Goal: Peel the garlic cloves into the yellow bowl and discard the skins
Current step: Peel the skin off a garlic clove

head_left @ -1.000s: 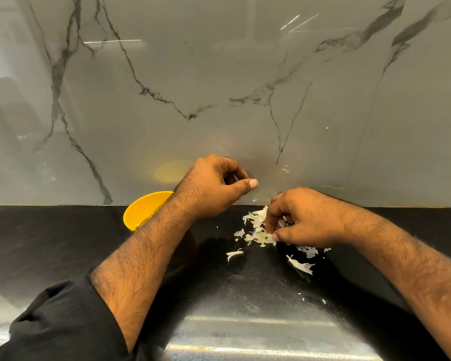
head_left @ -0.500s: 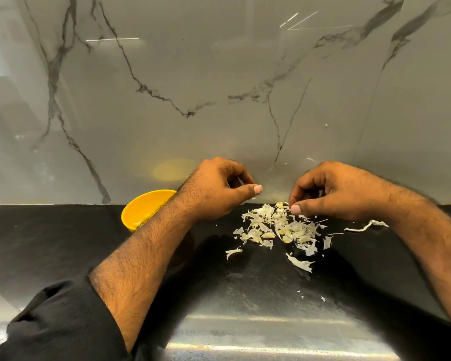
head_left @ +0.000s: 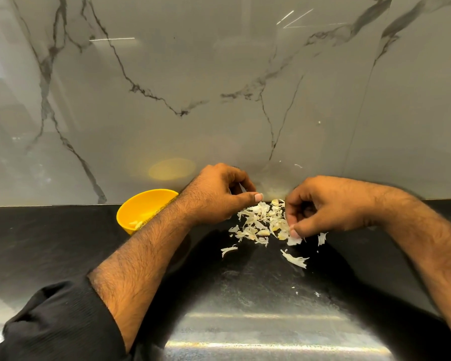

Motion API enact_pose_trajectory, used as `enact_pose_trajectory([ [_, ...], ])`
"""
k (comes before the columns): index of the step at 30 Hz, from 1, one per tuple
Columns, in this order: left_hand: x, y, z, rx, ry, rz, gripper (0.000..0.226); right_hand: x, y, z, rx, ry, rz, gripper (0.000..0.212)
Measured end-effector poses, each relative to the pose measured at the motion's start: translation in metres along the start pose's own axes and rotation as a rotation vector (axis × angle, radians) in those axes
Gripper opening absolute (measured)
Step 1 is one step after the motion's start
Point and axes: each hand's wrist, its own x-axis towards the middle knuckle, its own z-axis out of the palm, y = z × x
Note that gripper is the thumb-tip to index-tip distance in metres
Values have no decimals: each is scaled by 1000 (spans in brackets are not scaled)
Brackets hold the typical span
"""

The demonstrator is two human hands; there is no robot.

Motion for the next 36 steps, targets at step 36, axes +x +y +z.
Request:
enact_pose_trajectory([
  [36,1,-4,-8,-211,95,-140,13,20,19,7,285,215,154,5],
])
